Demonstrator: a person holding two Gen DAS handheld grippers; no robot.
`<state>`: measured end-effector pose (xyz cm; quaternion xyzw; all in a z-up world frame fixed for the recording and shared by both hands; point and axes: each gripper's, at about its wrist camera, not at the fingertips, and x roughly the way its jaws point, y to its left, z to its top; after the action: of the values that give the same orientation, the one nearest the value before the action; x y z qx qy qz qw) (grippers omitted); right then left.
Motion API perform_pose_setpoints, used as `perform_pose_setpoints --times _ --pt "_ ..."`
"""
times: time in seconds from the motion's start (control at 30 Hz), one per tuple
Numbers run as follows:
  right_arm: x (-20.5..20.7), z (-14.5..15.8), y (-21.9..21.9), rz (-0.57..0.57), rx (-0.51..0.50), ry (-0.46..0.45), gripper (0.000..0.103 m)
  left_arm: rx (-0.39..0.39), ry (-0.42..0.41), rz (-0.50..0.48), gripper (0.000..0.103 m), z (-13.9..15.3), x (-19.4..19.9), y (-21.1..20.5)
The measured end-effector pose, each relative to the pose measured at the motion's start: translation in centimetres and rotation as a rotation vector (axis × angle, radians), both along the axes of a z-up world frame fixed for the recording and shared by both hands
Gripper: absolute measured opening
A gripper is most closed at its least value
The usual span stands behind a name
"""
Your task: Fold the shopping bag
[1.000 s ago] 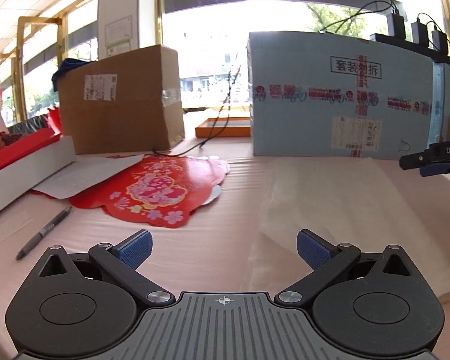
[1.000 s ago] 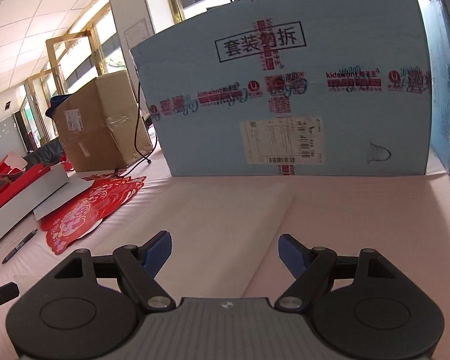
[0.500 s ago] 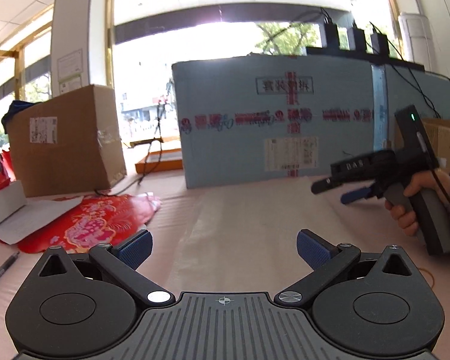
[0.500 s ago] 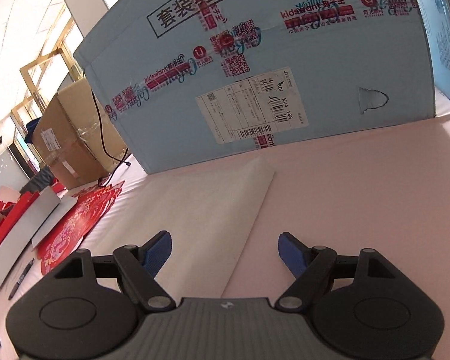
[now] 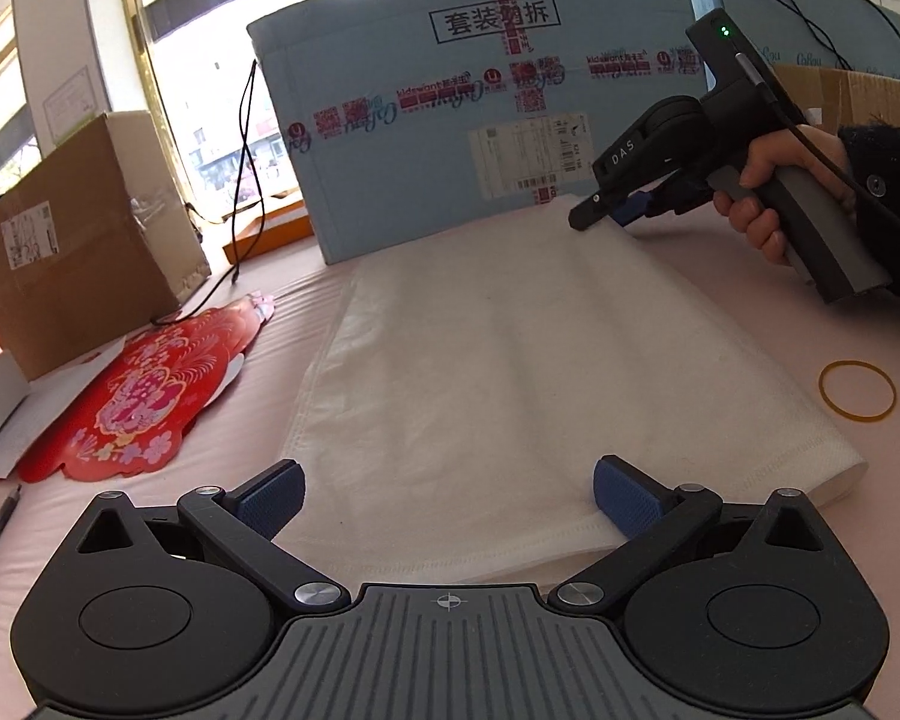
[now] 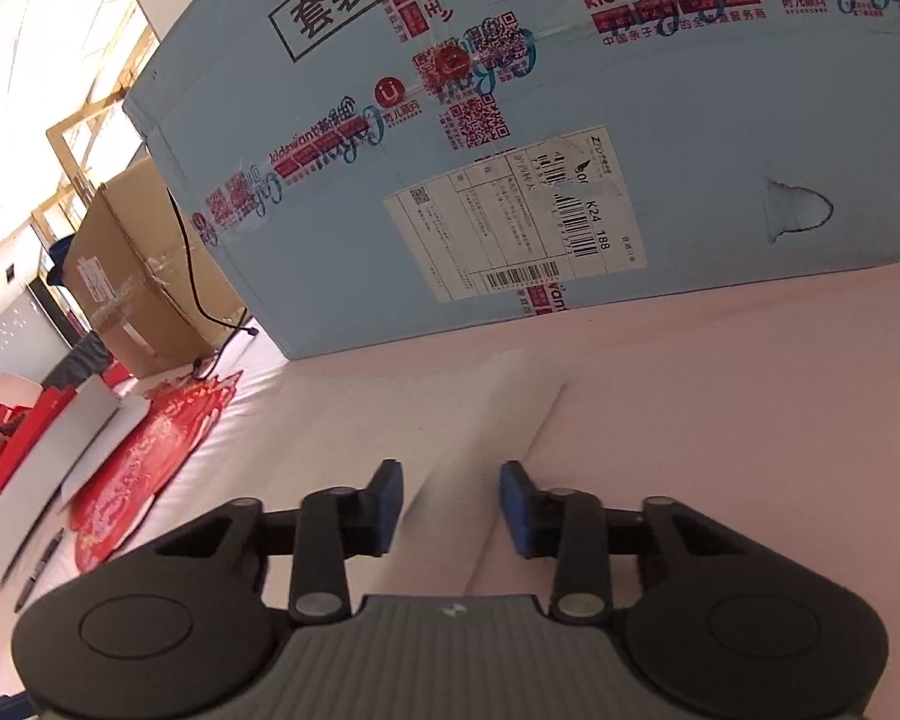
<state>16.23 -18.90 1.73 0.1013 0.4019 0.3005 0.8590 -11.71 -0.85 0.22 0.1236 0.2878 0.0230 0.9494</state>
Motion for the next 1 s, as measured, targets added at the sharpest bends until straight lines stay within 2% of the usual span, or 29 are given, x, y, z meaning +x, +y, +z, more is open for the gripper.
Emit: perform_pose_setpoints --times 0.13,0.23,0.33,0.47,0.53,0.67,0.77,0.83,0.93,1.0 --pt "-0.3 0.3 -0.6 -0.018 -0.007 0.004 0.009 0.017 -0.009 0.003 0.103 0.2 0.0 -0.3" --pt "-1.0 1.0 -1.5 -0.054 -0.021 -0.012 0.007 0.043 -0.053 -0.014 0.103 0.8 -0.4 -1.3" --pt "-2.1 2.0 -2.5 -0.087 -0.045 -0.051 0.007 -0.007 -0.110 -0.104 0.103 2.0 -1.2 -2.6" --pt "-3.6 3.2 -4.3 -0.109 -0.039 -0.080 0.007 -0.106 -0.165 -0.312 0.103 3.1 -2.2 -5.3" --pt "-4.5 3.6 -5.1 -0.111 -0.041 -0.096 0.007 -0.136 -0.146 -0.384 0.103 2.9 -2.2 -6.6" --pt "-7.0 4.5 -7.1 -0.151 -0.074 -0.129 0.007 -0.098 -0.086 -0.467 0.103 1.6 -2.1 -9.2" --pt "-9.2 5.1 -8.9 -0.205 -0.095 -0.146 0.007 -0.096 -0.061 -0.482 0.103 1.1 -2.3 -9.6" --pt "-10.6 5.5 -10.2 -0.241 -0.110 -0.158 0.007 -0.128 -0.061 -0.475 0.103 1.3 -2.3 -8.9" --pt "-12.3 5.9 -12.4 -0.299 -0.114 -0.151 0.007 -0.280 -0.074 -0.380 0.103 2.3 -1.9 -5.8" --pt "-13.4 6.0 -13.9 -0.346 -0.118 -0.146 0.007 -0.376 -0.088 -0.249 0.103 2.8 -1.5 -3.0"
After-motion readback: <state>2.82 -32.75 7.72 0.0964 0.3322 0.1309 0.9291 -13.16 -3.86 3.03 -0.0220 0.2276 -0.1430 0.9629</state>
